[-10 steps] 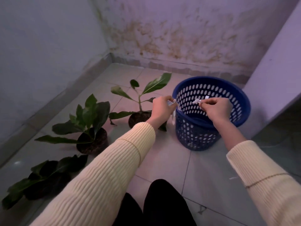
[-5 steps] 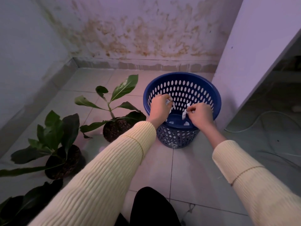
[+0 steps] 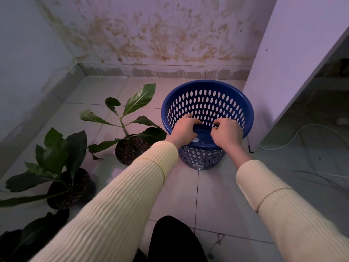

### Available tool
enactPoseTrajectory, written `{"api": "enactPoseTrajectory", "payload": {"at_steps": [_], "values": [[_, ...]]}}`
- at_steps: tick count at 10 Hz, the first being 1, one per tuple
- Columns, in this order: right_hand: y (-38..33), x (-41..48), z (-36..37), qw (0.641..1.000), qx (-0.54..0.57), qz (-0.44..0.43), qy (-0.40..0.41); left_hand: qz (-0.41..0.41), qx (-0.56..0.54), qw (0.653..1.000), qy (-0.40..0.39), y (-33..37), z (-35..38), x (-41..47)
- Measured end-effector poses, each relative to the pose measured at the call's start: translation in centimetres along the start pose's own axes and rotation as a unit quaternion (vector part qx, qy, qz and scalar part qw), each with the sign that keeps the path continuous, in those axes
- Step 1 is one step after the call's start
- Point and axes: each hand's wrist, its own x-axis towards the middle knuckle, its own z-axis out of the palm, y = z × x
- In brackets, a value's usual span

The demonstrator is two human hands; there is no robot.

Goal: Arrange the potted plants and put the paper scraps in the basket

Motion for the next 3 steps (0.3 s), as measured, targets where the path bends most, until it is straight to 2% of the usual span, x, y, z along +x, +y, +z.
{"api": "enactPoseTrajectory", "payload": {"at_steps": [3], "values": [[0.0,-0.2,-0.2,1.000,0.019,0.009,-0.004,0.019,-0.071,0.986,0.146,0.0,0.1,-2.3]]}}
